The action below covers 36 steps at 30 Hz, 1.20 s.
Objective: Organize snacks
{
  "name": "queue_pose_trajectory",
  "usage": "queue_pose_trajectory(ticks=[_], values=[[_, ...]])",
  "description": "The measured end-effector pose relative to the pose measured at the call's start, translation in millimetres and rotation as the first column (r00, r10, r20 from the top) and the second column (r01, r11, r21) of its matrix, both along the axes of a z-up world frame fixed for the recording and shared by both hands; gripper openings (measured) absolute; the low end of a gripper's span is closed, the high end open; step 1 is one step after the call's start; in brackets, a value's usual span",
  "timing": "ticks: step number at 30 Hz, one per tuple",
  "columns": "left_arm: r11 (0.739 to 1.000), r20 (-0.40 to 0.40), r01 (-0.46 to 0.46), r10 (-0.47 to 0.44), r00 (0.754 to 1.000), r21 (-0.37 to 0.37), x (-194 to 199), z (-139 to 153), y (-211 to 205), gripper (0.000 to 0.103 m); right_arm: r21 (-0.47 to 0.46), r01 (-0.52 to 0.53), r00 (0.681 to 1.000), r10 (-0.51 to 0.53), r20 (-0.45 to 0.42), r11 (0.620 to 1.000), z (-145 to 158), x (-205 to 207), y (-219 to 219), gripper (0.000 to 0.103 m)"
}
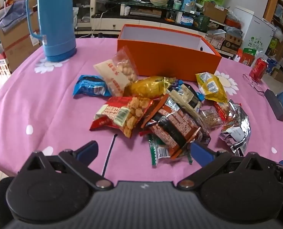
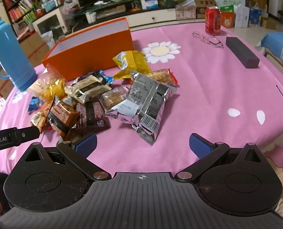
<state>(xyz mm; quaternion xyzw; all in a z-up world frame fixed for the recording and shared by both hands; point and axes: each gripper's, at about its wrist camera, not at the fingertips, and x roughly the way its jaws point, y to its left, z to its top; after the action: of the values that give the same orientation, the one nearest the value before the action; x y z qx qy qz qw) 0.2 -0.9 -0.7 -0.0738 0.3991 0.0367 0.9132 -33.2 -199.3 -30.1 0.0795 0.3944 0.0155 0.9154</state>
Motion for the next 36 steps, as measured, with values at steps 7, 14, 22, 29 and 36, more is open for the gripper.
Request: queue_pose_trajectory(ticks=[7,14,22,29,36], values=[[0.999,0.007,0.024,-0.024,1.000,0.023,-2,-2,-11,0.102,-0.001,0.000,1.000,0.000,-0.001,1.000,0,-1,2,0.094],[1.000,-0.004,0.001,-0.001,1.000,-0.014,-5,-4,8,0.102,0.005,-0.010,1.000,0.010,-0.001,1.000,0,-2,3,0.094],[1.000,-0.017,-0.003,0.002,1.000,-0.009,-1,-2,1,0.102,0.015,-0.015,1.000,0.015,-0.003,1.000,-2,-1,-1,0.094],[1.000,-0.024,-0.003,0.003,1.000,-0.007,0,-4,1,0.102,0.014,-0.022,1.000,0.022,-0.006,1.000,-2,-2,5,0.094],[1.000,-0.026,0.001,-0.001,1.000,-0.004,0,-4,0,0.102,0.015,-0.024,1.000,0.024,-0.009,1.000,-2,-1,4,0.094]])
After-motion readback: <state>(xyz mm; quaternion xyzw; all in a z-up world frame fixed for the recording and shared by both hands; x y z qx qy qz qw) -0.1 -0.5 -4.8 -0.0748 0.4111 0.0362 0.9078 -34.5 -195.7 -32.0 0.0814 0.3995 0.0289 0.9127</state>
